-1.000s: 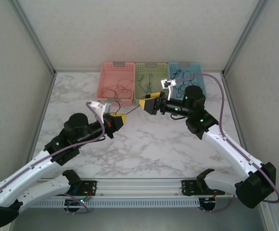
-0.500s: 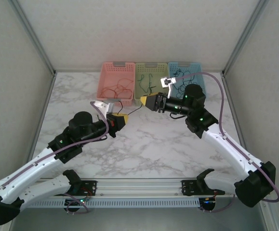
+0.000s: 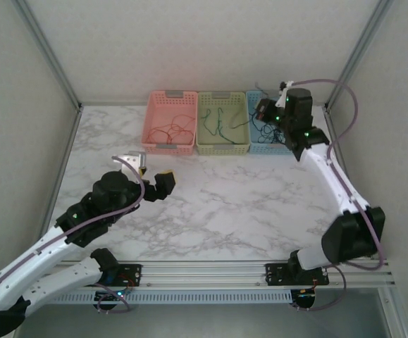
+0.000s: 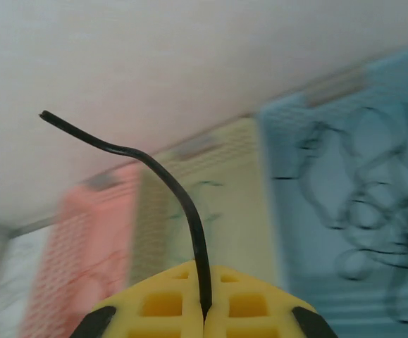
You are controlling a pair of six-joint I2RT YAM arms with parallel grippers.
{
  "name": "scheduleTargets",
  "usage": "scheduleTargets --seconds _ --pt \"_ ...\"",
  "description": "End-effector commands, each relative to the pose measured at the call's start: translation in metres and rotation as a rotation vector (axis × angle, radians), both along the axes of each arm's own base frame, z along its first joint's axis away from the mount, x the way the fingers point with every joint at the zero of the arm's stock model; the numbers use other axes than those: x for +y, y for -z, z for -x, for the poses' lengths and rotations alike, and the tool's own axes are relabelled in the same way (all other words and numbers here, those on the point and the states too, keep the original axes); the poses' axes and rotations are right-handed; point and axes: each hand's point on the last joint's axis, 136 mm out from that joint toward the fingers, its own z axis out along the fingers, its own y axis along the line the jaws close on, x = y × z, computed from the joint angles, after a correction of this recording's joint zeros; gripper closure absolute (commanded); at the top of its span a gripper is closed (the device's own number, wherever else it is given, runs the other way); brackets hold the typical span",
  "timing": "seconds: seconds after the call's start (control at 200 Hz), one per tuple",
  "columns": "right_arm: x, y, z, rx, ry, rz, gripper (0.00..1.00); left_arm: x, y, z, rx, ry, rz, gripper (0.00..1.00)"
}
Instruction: Untangle the cables
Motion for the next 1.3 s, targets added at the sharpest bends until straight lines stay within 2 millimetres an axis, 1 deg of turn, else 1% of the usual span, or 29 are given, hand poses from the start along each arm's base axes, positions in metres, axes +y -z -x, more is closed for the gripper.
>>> scheduleTargets --seconds 0.0,0.065,0.1,0.13,0.21,0.25,0.295,0.35,0.44,0.451,0.501,0.516,0.531,0.581,0.641,0.651,0.666,0.736,0.811,0.881,0.941,0.991,1.026,1.036,1.046,1.111,1.136,1.236,1.291 --pt "-0.039 0.022 -0.029 0.062 0.189 0.168 1.0 0.05 0.03 -0.001 0.015 -0.21 -0.133 0.0" --pt "-0.052 0.035 -0.046 0.095 0.262 0.213 1.0 0.062 0.033 -0.001 -0.008 -0.265 -0.151 0.0" --pt "-0.055 0.04 -0.056 0.108 0.269 0.222 0.93 0.069 0.035 -0.002 -0.019 -0.3 -0.167 0.0" --pt "-0.059 0.045 -0.062 0.124 0.291 0.237 0.84 0.076 0.036 -0.003 -0.029 -0.336 -0.175 0.0" --pt "-0.057 0.053 -0.079 0.156 0.274 0.25 0.43 0.087 0.042 -0.007 -0.046 -0.404 -0.21 0.0" --pt "-0.061 0.053 -0.08 0.182 0.293 0.27 0.28 0.095 0.044 -0.01 -0.047 -0.45 -0.225 0.0" --pt "-0.062 0.048 -0.079 0.187 0.292 0.281 0.19 0.103 0.045 -0.013 -0.044 -0.493 -0.248 0.0" --pt "-0.065 0.037 -0.071 0.164 0.292 0.293 0.14 0.112 0.048 -0.019 -0.051 -0.55 -0.27 0.0" --pt "-0.069 0.02 -0.044 0.114 0.284 0.292 0.11 0.127 0.053 -0.028 -0.063 -0.626 -0.264 0.0" --pt "-0.069 0.021 -0.041 0.115 0.282 0.294 0.11 0.128 0.053 -0.03 -0.069 -0.63 -0.263 0.0" --pt "-0.072 0.014 -0.019 0.085 0.277 0.294 0.1 0.13 0.055 -0.036 -0.111 -0.644 -0.272 0.0" --pt "-0.073 0.018 -0.011 0.092 0.275 0.301 0.1 0.13 0.056 -0.038 -0.126 -0.644 -0.278 0.0" --pt "-0.075 0.016 -0.005 0.08 0.278 0.302 0.1 0.131 0.057 -0.039 -0.136 -0.646 -0.291 0.0" --pt "-0.082 0.027 0.021 0.084 0.283 0.327 0.1 0.133 0.055 -0.044 -0.189 -0.666 -0.308 0.0" --pt "-0.093 0.047 0.052 0.097 0.3 0.36 0.1 0.138 0.064 -0.049 -0.21 -0.691 -0.364 0.0" --pt "-0.095 0.046 0.057 0.089 0.305 0.362 0.1 0.139 0.065 -0.05 -0.212 -0.694 -0.37 0.0" --pt "-0.097 0.054 0.065 0.094 0.302 0.375 0.1 0.14 0.067 -0.052 -0.213 -0.697 -0.379 0.0" --pt "-0.105 0.076 0.097 0.063 0.297 0.416 0.1 0.146 0.08 -0.061 -0.176 -0.701 -0.425 0.0" --pt "-0.108 0.092 0.122 -0.02 0.267 0.468 0.11 0.151 0.093 -0.068 -0.15 -0.703 -0.468 0.0" --pt "-0.112 0.104 0.137 -0.087 0.249 0.527 0.12 0.153 0.107 -0.077 -0.143 -0.679 -0.463 0.0" --pt "-0.114 0.114 0.142 -0.105 0.256 0.529 0.12 0.158 0.124 -0.085 -0.113 -0.661 -0.447 0.0" --pt "-0.109 0.129 0.139 -0.096 0.221 0.544 0.13 0.159 0.139 -0.092 -0.089 -0.638 -0.438 0.0" --pt "-0.11 0.138 0.134 -0.079 0.222 0.555 0.14 0.16 0.14 -0.097 -0.086 -0.633 -0.439 0.0" --pt "-0.112 0.152 0.137 -0.049 0.22 0.565 0.14 0.158 0.141 -0.099 -0.08 -0.613 -0.438 0.0" --pt "-0.113 0.159 0.138 -0.037 0.222 0.572 0.14 0.155 0.142 -0.1 -0.079 -0.595 -0.438 0.0" --pt "-0.11 0.182 0.135 -0.061 0.2 0.582 0.15 0.152 0.144 -0.11 -0.1 -0.548 -0.422 0.0" --pt "-0.11 0.173 0.129 -0.104 0.215 0.583 0.16 0.151 0.145 -0.113 -0.104 -0.536 -0.426 0.0" --pt "-0.097 0.17 0.115 -0.187 0.158 0.554 0.17 0.145 0.145 -0.13 -0.132 -0.483 -0.412 0.0" --pt "-0.097 0.18 0.108 -0.183 0.148 0.565 0.18 0.142 0.146 -0.139 -0.144 -0.462 -0.42 0.0"
